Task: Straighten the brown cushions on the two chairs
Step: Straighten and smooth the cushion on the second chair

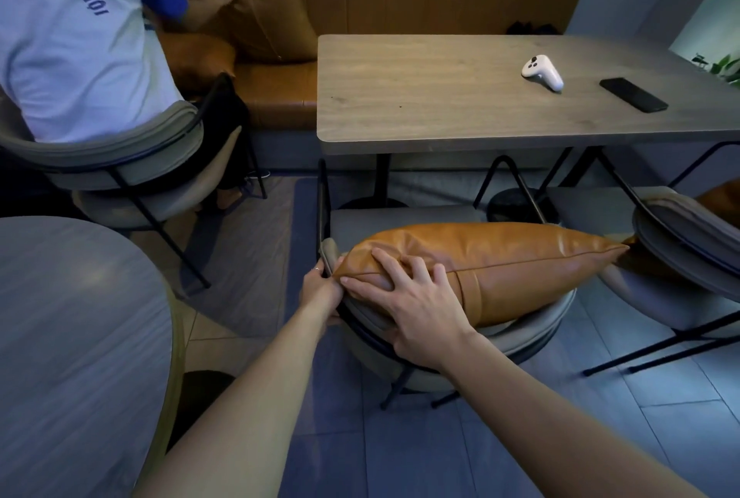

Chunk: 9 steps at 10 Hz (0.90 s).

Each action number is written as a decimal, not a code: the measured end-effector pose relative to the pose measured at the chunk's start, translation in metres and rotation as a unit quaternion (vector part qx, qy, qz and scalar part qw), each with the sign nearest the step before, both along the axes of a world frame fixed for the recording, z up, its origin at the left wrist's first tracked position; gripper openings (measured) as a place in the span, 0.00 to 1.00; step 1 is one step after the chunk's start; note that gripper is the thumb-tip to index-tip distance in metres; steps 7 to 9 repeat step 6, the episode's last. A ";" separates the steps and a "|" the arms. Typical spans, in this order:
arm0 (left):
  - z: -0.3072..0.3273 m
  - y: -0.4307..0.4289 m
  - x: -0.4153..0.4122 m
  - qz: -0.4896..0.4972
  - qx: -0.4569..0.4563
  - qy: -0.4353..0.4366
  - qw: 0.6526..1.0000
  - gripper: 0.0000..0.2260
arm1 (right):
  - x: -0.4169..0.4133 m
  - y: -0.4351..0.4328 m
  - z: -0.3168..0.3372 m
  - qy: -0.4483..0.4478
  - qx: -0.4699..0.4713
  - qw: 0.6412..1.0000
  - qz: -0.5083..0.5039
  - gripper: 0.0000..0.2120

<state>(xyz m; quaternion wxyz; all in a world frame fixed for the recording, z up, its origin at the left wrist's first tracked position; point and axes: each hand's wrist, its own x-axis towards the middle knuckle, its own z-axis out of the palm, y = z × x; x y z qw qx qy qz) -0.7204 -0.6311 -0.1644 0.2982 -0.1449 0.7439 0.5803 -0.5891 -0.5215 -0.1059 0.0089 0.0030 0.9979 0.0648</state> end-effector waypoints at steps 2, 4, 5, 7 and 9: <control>0.003 -0.004 0.002 -0.022 0.003 -0.012 1.000 0.18 | 0.000 0.002 -0.011 0.020 0.014 1.000 0.000 0.47; 0.009 -0.015 0.005 -0.069 -0.050 0.047 0.995 0.20 | 0.001 0.001 -0.001 -0.021 -0.008 1.000 0.001 0.45; 0.017 -0.023 0.001 -0.070 -0.059 0.080 0.993 0.22 | 0.004 0.001 0.010 -0.039 -0.019 0.999 0.011 0.41; 0.059 -0.032 -0.008 -0.059 -0.082 0.134 0.986 0.17 | 0.002 0.006 0.042 -0.097 -0.110 0.989 0.009 0.34; 0.059 -0.032 -0.008 -0.059 -0.082 0.134 0.986 0.17 | 0.002 0.006 0.042 -0.097 -0.110 0.989 0.009 0.34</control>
